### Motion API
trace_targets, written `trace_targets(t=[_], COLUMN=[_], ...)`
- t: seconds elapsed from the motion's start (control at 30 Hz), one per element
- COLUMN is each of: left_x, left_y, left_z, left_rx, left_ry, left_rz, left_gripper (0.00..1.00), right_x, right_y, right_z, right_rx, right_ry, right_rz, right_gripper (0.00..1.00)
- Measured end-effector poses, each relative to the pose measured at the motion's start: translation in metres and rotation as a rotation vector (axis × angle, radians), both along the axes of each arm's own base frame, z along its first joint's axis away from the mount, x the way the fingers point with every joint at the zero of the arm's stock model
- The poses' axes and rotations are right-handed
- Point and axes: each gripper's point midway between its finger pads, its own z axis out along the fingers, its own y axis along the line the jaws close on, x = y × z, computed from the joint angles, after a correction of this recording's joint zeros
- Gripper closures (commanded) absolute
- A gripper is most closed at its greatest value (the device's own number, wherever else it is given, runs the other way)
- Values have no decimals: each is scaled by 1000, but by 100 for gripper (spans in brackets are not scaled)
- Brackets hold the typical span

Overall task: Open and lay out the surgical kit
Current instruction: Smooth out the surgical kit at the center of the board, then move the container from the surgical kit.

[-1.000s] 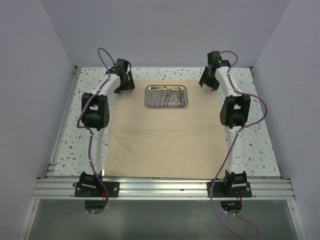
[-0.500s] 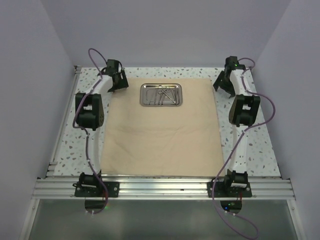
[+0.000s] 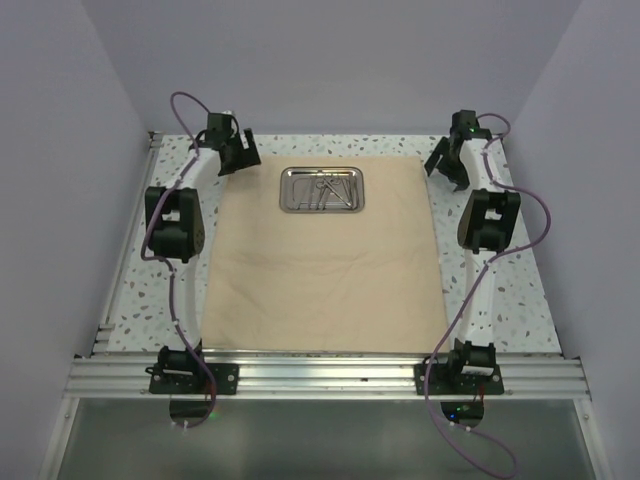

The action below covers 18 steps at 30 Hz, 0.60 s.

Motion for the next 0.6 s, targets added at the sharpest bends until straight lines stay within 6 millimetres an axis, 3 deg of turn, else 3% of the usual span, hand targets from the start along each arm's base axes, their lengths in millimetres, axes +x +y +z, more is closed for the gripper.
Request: trace_targets(t=[0.23, 0.3, 0.47, 0.6], left_x=[4, 2, -12, -23], left_y=[-27, -41, -86, -114], left_z=[13, 14, 8, 4], left_rx=[-66, -75, -96, -85], left_ry=[-39, -43, -26, -11], left_rz=[-60, -89, -181, -243], left_gripper=[22, 30, 33, 39], right_x=[-4, -7, -15, -26], right_y=[27, 38, 62, 65], right_z=[19, 30, 63, 79], right_rx=[79, 93, 101, 98], right_ry=[-33, -44, -90, -100], right_rz=[24, 40, 84, 91], right_gripper=[10, 10, 10, 10])
